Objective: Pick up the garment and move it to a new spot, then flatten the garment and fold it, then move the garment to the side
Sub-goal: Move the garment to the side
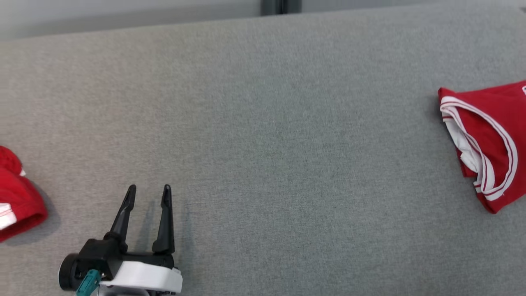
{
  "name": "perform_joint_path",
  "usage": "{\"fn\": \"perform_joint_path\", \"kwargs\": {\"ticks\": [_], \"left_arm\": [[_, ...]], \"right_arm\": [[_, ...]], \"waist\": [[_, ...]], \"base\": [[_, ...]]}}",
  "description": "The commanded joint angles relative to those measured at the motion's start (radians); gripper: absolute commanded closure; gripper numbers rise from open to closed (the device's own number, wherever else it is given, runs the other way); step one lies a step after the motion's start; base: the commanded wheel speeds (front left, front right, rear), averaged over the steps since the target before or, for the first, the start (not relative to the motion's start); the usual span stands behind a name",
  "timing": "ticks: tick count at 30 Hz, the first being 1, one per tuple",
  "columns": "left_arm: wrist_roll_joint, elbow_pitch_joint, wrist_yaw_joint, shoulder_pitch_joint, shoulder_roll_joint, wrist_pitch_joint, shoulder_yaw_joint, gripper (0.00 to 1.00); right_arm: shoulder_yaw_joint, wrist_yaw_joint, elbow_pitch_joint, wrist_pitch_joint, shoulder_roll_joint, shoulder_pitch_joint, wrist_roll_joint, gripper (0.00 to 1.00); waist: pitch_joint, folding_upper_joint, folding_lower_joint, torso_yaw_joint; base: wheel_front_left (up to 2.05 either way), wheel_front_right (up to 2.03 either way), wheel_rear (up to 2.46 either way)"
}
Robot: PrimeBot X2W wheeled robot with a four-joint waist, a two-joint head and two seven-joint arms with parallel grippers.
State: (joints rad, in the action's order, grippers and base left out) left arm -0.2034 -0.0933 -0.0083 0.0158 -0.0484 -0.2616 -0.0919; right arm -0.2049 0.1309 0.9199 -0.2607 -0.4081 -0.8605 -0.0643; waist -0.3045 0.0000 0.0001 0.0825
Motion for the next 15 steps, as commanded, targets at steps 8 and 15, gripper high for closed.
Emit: {"fn": "perform_joint_path", "kwargs": {"ticks": [8,15], "left_arm": [[-0.046,0.010,0.036,-0.077,-0.004,-0.005,0.053,0.00],[-0.033,-0.005,0.018,-0.127,-0.005,-0.005,0.123,0.00]], "right_arm": [[0.025,0.000,-0.707,-0.005,0.178,0.535,0.070,0.00],[0.039,0.000,-0.907,-0.004,0.292,0.858,0.077,0.00]], "waist": [[0.194,0.0000,-0.0001,-0.110],[0.286,0.0000,-0.0001,-0.158]], "base": [[0.00,0.00,0.00],[0.00,0.00,0.00]]}}
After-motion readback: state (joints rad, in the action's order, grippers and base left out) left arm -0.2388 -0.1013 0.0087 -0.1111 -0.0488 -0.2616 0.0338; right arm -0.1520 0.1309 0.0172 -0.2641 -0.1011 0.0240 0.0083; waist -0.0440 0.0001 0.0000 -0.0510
